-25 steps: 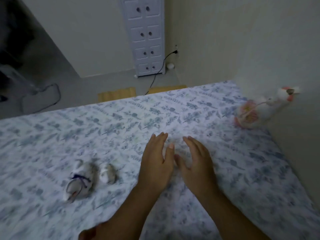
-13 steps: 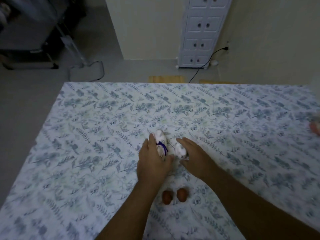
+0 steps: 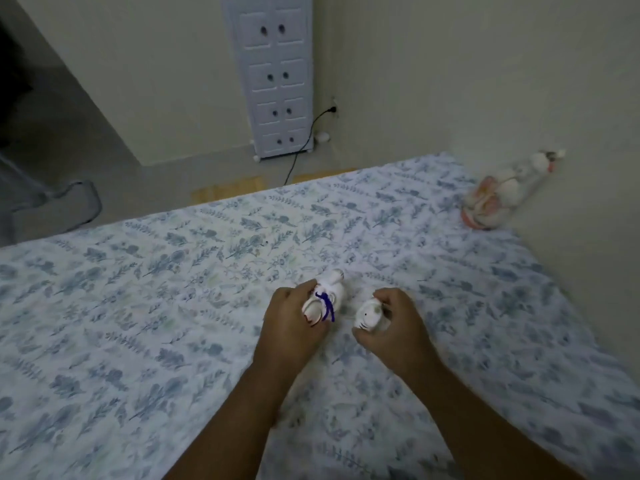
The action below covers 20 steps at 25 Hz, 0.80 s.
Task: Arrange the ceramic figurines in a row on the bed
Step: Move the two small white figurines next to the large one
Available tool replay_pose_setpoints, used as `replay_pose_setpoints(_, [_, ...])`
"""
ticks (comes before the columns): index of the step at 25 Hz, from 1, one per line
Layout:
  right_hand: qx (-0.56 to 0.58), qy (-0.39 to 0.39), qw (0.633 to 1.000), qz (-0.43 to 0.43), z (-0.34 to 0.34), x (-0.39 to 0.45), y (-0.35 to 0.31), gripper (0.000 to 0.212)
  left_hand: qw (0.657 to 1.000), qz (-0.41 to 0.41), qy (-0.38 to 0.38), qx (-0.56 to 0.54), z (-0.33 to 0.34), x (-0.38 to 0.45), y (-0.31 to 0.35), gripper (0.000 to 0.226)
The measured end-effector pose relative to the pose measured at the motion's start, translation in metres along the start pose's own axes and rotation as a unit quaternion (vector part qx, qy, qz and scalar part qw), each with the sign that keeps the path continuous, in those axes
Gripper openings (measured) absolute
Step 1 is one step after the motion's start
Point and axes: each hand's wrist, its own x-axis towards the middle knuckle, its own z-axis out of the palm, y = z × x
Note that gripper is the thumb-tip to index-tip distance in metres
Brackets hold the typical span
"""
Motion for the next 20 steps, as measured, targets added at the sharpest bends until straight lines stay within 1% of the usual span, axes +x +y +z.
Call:
replay_pose_setpoints(1, [0.007, 0.023, 1.0, 0.017, -0.027, 0.006, 0.015, 0.061, 1.0, 0.018, -0.02, 0.002, 0.023, 0.011, 0.019, 0.066])
replay_pose_setpoints(3, [0.005, 0.08, 0.995, 0.051, -0.081, 0.019, 0.049, 0.062, 0.997, 0.057, -0.06, -0.003, 0.078, 0.034, 0.056, 0.062])
replay_pose_setpoints(6, [0.004, 0.166, 0.982, 0.092, -0.147, 0.038, 0.1, 0.063, 0.989, 0.107, -0.098, -0.005, 0.151, 0.063, 0.118, 0.039])
replay_pose_setpoints(8, [0.005, 0.191, 0.976, 0.102, -0.179, 0.054, 0.132, 0.062, 0.982, 0.134, -0.129, -0.009, 0.193, 0.087, 0.156, 0.019])
replay_pose_setpoints(10, [0.007, 0.201, 0.974, 0.108, -0.199, 0.068, 0.155, 0.062, 0.979, 0.148, -0.143, -0.009, 0.225, 0.113, 0.187, 0.014])
replay_pose_setpoints(12, [0.014, 0.199, 0.975, 0.099, -0.209, 0.079, 0.168, 0.061, 0.979, 0.144, -0.142, -0.009, 0.25, 0.137, 0.206, 0.02])
replay_pose_setpoints(14, [0.019, 0.196, 0.977, 0.082, -0.21, 0.086, 0.177, 0.064, 0.982, 0.13, -0.139, -0.011, 0.264, 0.153, 0.213, 0.036])
replay_pose_setpoints(16, [-0.008, 0.199, 0.978, 0.059, -0.206, 0.087, 0.185, 0.066, 0.983, 0.112, -0.143, -0.012, 0.267, 0.159, 0.212, 0.047])
replay_pose_setpoints(20, [-0.039, 0.208, 0.976, 0.044, -0.204, 0.086, 0.19, 0.061, 0.984, 0.109, -0.144, 0.003, 0.266, 0.161, 0.21, 0.054])
